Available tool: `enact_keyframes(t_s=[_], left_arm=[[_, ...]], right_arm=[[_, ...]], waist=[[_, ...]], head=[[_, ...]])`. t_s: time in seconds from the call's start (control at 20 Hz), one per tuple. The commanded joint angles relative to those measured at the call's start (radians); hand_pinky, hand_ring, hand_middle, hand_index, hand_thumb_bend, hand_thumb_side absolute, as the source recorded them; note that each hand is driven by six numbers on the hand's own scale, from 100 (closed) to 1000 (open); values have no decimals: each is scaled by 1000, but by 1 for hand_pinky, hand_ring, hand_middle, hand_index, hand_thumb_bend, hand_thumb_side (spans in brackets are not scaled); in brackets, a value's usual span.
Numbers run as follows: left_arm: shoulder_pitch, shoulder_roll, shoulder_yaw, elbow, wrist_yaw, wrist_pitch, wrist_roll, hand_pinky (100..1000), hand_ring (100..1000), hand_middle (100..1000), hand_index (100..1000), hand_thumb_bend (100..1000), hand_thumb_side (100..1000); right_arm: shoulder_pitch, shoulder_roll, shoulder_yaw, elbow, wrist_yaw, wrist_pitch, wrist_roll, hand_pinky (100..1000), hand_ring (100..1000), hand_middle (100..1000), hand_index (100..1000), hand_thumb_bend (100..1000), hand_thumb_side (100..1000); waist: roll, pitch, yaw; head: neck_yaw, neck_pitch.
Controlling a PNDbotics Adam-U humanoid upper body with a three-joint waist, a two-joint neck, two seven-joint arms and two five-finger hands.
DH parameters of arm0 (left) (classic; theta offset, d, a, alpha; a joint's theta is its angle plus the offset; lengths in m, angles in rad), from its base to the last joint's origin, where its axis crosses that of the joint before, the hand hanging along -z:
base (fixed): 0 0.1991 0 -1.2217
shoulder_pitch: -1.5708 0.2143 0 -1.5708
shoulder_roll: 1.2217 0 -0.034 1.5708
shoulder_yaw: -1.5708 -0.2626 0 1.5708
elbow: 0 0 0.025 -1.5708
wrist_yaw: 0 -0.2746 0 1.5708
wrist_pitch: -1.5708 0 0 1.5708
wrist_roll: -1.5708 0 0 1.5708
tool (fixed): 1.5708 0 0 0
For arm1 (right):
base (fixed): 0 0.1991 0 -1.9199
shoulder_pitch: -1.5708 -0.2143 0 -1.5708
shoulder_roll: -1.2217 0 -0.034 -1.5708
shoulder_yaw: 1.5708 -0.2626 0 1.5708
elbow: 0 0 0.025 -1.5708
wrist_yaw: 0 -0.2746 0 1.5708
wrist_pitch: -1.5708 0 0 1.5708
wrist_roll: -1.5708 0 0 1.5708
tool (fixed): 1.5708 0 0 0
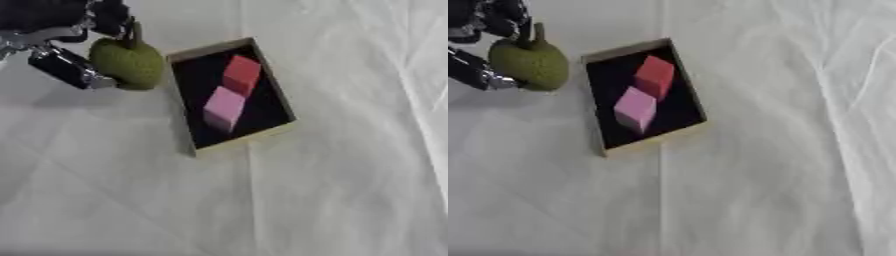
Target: Pick up objects on the table and place them in the box.
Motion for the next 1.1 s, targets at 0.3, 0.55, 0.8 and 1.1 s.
enact_keyframes(t_s=[0.3,0.55,0.8,1.1], left_arm=[[-51,-137,15,7,61,-1,-107,487,452,381,506,100,201],[-49,-238,45,77,57,-1,-213,507,451,381,507,100,216],[-39,-283,79,139,7,-1,-262,509,459,387,515,100,231],[-28,-300,99,179,-93,-1,-213,515,466,395,524,100,231]], right_arm=[[-11,-18,-13,-6,-9,5,4,895,825,763,811,100,524],[-14,-14,-13,-5,-11,6,10,895,824,761,810,100,523],[-13,-13,-16,-4,-12,6,14,896,824,761,809,100,523],[-13,-9,-16,-4,-15,9,18,896,824,760,809,100,523]], waist=[[-2,-27,-2],[-6,-22,-5],[-8,-18,-6],[-10,-18,-6]], head=[[-3,0],[0,-8],[1,-14],[0,-23]])
